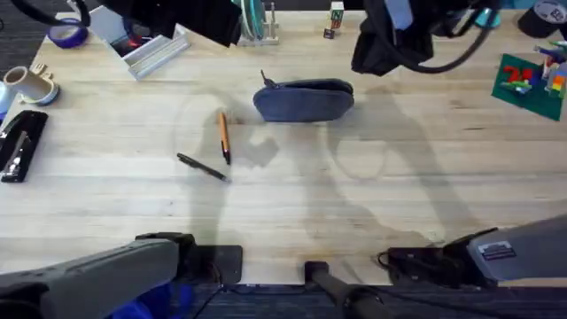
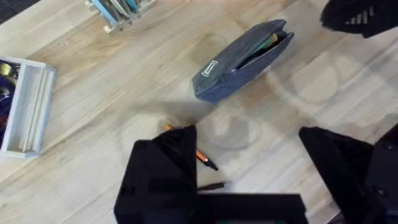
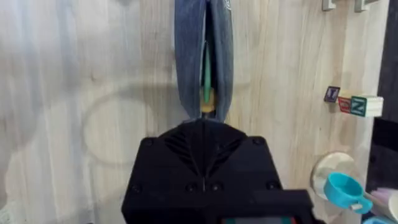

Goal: Unzip the bag, pick up the pens from the table one at a time and place them inside, then zip the bag closed.

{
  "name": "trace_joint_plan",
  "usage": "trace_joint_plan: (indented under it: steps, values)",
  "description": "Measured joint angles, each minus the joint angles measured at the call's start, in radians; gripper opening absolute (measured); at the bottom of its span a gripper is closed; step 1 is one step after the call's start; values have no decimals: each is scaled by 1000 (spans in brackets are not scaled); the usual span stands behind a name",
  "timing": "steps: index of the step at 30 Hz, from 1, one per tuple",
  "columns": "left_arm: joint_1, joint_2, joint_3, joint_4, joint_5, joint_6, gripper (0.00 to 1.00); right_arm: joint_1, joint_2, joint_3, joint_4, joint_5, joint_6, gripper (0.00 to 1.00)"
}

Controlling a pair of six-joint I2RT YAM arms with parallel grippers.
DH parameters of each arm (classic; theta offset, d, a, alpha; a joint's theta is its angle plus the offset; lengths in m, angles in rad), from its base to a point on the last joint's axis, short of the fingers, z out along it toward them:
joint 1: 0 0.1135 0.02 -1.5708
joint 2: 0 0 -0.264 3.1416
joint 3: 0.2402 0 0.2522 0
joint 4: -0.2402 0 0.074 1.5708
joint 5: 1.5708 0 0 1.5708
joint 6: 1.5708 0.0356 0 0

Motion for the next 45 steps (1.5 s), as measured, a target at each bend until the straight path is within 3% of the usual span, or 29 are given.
trace_joint_plan:
  steps: [10,45]
  values:
    - [0,0,0,0,0,0,995,-7,122,0,46,-15,-20,28]
    - [0,0,0,0,0,0,996,-10,375,2,118,-48,-33,30]
